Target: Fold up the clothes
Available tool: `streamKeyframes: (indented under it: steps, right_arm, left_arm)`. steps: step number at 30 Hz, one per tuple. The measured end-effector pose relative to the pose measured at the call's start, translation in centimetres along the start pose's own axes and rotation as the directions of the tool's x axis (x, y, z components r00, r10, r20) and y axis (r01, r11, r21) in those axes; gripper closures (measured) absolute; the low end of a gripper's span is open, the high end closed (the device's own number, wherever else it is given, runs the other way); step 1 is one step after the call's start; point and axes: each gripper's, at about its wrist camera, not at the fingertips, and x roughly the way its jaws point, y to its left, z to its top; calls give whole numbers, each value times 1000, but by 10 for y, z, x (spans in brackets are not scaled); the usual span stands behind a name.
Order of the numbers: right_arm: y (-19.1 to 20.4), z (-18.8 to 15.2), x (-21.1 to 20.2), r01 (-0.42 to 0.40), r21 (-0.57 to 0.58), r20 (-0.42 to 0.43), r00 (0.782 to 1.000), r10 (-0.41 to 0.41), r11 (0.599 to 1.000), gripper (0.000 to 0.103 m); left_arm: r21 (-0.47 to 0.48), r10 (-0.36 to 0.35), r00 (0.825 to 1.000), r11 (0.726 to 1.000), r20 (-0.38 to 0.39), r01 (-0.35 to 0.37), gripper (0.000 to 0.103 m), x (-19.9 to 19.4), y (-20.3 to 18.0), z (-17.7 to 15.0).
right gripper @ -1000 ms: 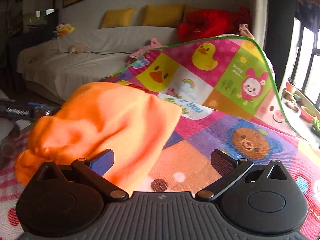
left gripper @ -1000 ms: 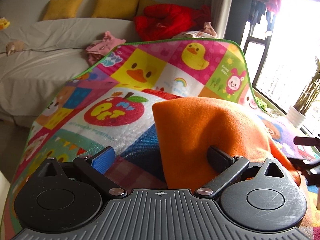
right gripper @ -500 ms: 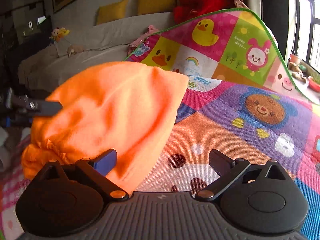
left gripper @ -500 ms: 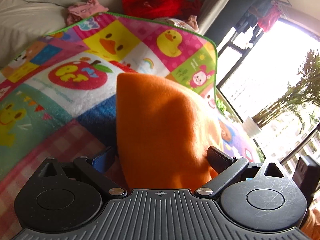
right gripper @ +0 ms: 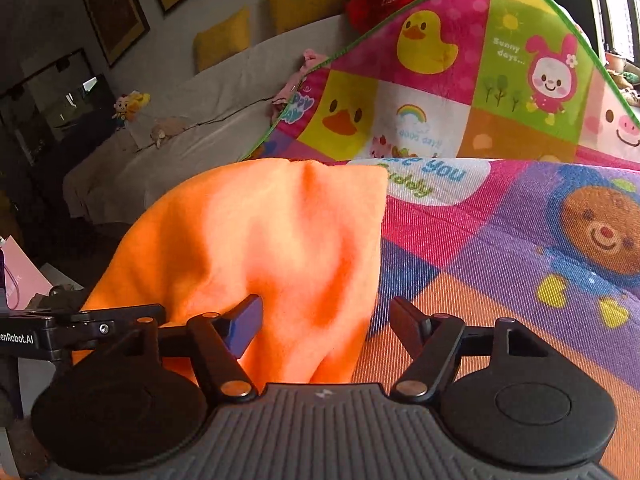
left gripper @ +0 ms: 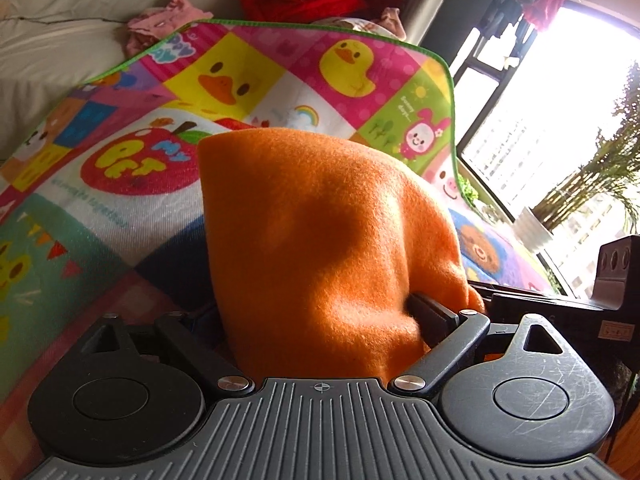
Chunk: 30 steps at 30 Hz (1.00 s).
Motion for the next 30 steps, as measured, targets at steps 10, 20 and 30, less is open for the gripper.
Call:
streamKeyframes:
  steps: [10,20,30]
  right_arm:
    - [11,46,45,90,-67,99,992,-84,994,34]
    - [3,65,10,72,-37,150,987,-66,997,21]
    - [4,87,74,24,102,53,998,-30,994,21]
  left_arm:
    - [-33,98,988,995,116,-94,10,37,16,49]
    - [45,106,988,993,113,-112,9,27,15,32]
    - [19,65,994,998,86,-67,7,29,27,27]
